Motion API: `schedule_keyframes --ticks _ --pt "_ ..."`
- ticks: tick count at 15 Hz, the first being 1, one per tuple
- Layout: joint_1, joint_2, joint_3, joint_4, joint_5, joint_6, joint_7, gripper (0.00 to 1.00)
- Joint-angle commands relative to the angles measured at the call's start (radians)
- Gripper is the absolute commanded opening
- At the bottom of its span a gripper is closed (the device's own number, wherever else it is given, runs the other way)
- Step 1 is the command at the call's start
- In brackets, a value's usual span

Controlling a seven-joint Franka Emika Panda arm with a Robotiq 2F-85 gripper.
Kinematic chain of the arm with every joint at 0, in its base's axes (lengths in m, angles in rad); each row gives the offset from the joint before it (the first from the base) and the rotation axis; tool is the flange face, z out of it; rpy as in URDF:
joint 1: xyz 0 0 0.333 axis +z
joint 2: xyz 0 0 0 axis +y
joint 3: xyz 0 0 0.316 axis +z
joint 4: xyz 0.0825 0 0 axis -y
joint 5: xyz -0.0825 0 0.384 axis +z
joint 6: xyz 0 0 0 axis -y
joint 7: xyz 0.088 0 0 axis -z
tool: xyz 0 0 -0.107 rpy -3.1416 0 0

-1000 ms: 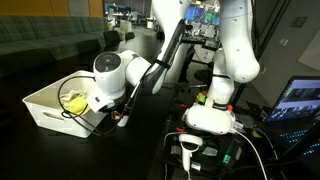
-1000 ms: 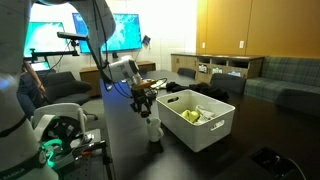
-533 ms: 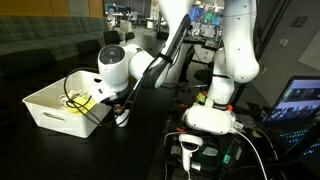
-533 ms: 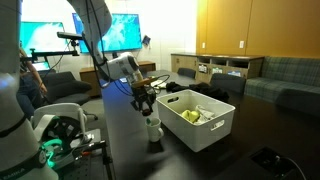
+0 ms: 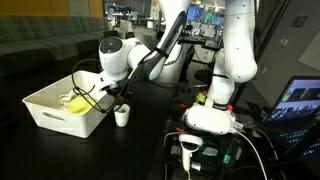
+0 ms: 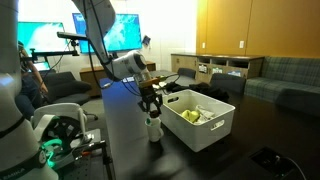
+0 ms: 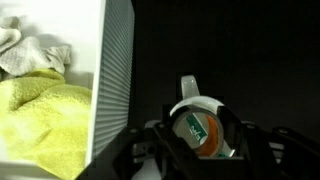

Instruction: The white towel should go in the basket first, followed by the marker in the cup, then the yellow towel in the basket, and the black tape in the cup.

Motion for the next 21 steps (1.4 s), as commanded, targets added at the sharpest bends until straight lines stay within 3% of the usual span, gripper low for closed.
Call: schedule_keyframes --ticks 1,21 --pt "-0.028 -0.013 -0.010 0.001 0.001 0.009 -0.051 0.25" --pt "-0.017 0.078 0.008 0.035 0.003 0.039 -0.133 0.25"
